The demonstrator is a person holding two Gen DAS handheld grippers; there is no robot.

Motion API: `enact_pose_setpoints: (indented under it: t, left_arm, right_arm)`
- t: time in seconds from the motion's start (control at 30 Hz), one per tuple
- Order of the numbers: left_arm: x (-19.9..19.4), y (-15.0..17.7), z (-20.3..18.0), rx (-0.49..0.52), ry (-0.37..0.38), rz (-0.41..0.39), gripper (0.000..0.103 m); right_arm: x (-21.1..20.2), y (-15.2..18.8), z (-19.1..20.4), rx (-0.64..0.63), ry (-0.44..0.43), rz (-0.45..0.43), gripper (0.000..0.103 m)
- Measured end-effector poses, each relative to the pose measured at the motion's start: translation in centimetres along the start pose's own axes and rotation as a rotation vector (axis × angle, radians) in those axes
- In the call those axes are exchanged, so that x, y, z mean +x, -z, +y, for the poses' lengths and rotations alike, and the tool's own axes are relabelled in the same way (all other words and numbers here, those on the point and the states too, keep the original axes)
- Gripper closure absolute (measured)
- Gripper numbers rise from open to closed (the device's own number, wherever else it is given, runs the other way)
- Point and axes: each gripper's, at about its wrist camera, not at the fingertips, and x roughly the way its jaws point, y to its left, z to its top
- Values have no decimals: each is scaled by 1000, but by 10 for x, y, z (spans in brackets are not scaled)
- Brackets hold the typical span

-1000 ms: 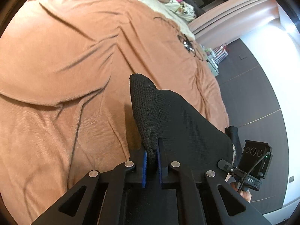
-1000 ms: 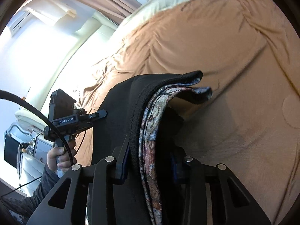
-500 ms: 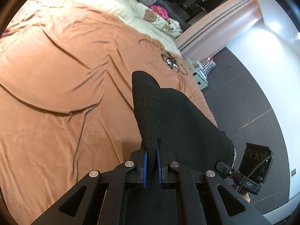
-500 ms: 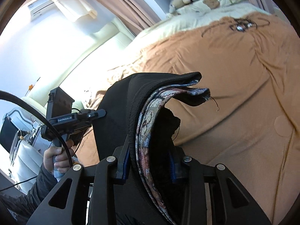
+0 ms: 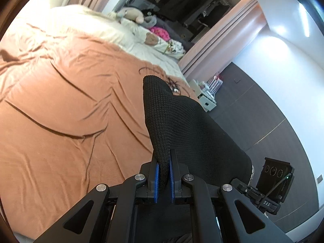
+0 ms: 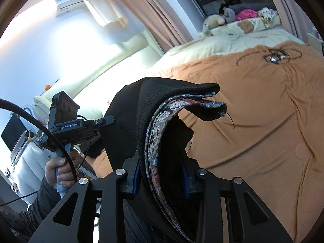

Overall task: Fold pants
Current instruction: 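Lift the folded shorts with both tools and carry them toward the headboard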

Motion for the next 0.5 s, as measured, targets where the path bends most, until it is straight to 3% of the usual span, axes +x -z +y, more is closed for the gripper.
enact_pose_setpoints:
  t: [0.5]
  left_arm:
    - [-107,13,-44,71,-29,-122,95]
  right_arm:
    - [-42,20,47,-96,-53,-61,74]
